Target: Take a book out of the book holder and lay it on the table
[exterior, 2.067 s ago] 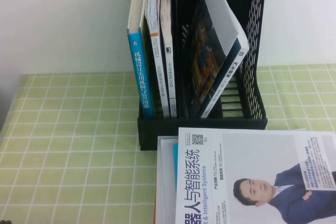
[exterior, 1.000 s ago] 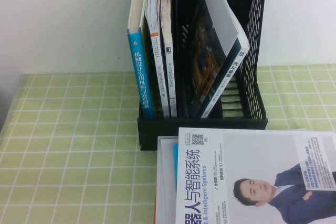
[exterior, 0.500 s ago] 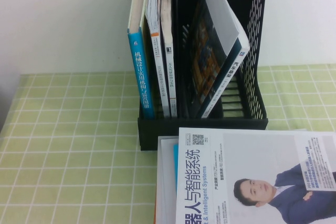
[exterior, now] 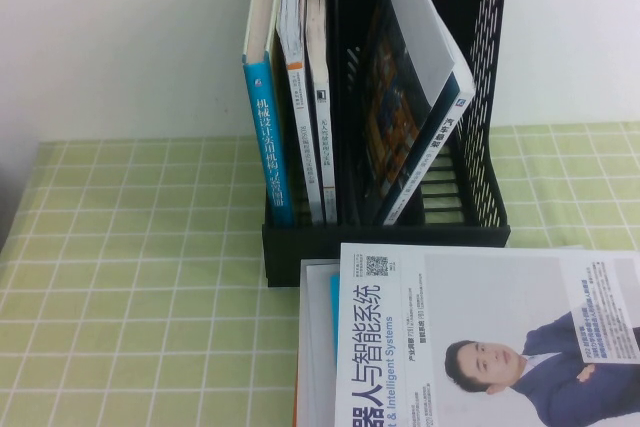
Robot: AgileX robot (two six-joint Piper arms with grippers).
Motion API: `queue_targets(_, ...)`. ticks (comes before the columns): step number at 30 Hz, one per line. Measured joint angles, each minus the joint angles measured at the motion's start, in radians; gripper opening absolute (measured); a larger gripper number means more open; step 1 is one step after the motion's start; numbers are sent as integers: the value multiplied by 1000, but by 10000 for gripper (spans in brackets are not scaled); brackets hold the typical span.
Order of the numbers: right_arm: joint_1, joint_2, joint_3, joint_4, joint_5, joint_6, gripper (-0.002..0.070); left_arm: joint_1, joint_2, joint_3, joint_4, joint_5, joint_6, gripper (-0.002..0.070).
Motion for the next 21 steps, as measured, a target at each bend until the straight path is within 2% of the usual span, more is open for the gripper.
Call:
queue_targets(6,0,42,0,35,300,-69,-1,0,180,-5,-14,164,43,-3)
queue_targets(8,0,42,2,105,394,-75,-1,0,219,-5,-71,178,65,-3)
queue_targets(10,0,42,25,223,447,-127,-1,0,246,-7,-194,190,208,-3)
queue_targets(11,0,42,45,304,452,-193,-1,0,260,-7,-286,196,327,-3)
queue_targets(13,0,44,95,531,452,-471,-1,-7,308,-13,-497,227,585,-3)
queue_targets(16,1,61,175,893,442,-814,-1,-26,394,-52,-727,269,842,-3)
queue_targets(19,1,106,247,1164,413,-1034,-1,-55,505,-136,-828,281,968,-3)
queue_targets(21,1,146,280,1304,399,-1203,-1,-86,573,-209,-837,281,1002,-3)
